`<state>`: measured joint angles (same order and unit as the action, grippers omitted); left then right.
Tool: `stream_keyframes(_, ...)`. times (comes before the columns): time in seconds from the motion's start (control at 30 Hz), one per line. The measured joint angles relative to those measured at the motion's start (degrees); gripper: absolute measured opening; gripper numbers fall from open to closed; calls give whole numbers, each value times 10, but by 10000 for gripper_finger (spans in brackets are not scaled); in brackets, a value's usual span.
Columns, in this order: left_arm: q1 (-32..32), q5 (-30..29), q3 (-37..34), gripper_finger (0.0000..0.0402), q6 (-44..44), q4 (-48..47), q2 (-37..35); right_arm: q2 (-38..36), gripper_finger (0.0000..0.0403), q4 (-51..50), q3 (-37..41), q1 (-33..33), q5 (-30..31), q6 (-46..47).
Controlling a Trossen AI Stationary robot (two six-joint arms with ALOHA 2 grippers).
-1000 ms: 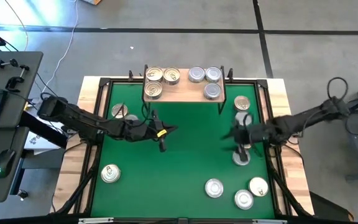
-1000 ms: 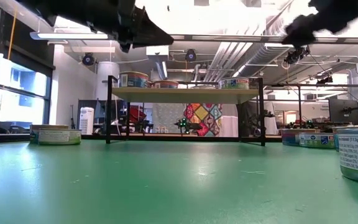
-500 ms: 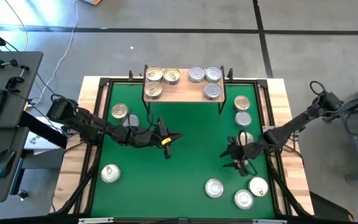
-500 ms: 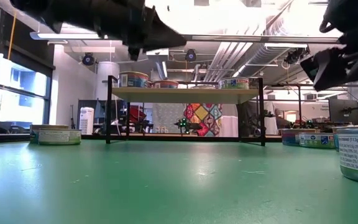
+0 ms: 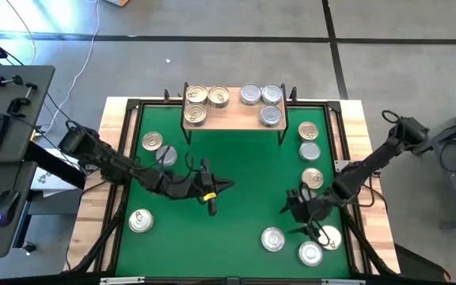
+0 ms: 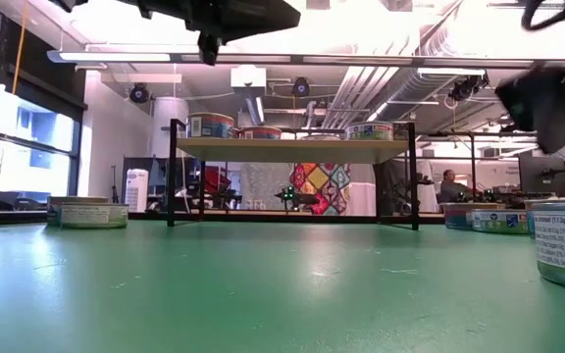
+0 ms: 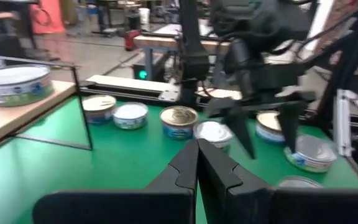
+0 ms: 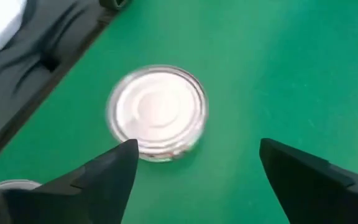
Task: Stack canned seafood by type on shelf
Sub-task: Put the green tuna can on the shelf aligned with the other green tuna can
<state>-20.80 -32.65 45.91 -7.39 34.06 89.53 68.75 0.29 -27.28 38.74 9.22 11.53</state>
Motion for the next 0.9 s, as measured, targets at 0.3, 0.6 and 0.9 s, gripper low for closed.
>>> stream_keyframes(0.3,-11,-24,0,0,-1,-1,39,126,321,158,-6,32,63,-25)
stream_keyframes(0.6,-14,-43,-1,0,-61,-49,51,263,321,240,-43,-24,144,-48)
stream_keyframes(0.9,-19,-68,0,0,-95,-98,25,229,321,253,-103,-97,248,-115)
